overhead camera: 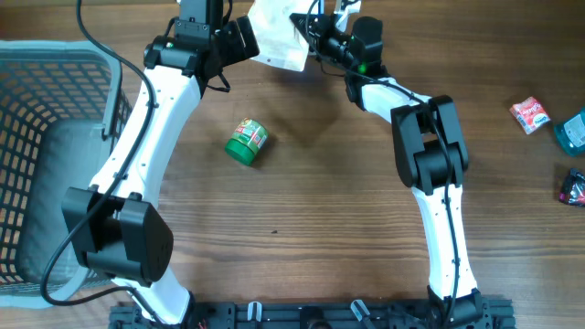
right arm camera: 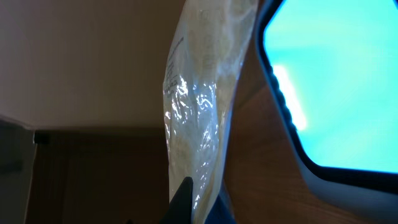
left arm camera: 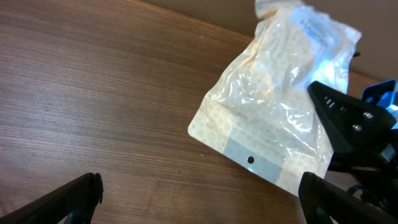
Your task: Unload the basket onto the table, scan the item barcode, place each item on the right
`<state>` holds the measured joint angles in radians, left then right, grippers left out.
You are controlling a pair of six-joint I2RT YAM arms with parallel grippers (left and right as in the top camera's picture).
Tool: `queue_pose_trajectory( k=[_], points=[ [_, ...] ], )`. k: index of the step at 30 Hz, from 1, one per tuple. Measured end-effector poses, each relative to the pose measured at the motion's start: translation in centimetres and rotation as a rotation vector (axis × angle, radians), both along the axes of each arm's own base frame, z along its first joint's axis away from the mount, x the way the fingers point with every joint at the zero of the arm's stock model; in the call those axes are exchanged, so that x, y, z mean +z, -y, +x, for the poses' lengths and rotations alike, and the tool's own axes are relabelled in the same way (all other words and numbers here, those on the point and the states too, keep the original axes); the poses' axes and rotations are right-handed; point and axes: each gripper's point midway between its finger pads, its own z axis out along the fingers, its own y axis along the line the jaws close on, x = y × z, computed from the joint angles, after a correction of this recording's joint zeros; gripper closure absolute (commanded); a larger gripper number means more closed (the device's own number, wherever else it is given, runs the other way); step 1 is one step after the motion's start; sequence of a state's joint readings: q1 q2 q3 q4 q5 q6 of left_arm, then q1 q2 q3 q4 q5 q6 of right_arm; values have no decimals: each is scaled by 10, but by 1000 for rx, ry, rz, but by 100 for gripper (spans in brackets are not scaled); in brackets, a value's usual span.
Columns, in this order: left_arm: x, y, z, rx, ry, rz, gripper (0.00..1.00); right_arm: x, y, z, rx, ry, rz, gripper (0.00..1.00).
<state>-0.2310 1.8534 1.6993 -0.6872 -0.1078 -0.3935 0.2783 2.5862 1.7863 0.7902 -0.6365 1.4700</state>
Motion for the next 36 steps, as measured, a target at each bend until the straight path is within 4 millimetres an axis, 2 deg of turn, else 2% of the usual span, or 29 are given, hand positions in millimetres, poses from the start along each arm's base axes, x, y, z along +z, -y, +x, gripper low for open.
queue_pose_trajectory(
  k=[13, 19, 29, 36],
  points=[
    [-4, -1, -5, 0, -24, 6, 0, -16, -9, -8, 40, -85, -13, 95],
    [-5, -2, -6, 1, -31, 8, 0, -21, -3, -7, 43, -74, -44, 96],
    [-5, -1, -6, 0, -30, 7, 0, -15, 28, 4, 24, 17, -81, 95],
    [-5, -1, -6, 0, -30, 7, 0, -15, 23, 1, 42, 26, -88, 95]
  ],
)
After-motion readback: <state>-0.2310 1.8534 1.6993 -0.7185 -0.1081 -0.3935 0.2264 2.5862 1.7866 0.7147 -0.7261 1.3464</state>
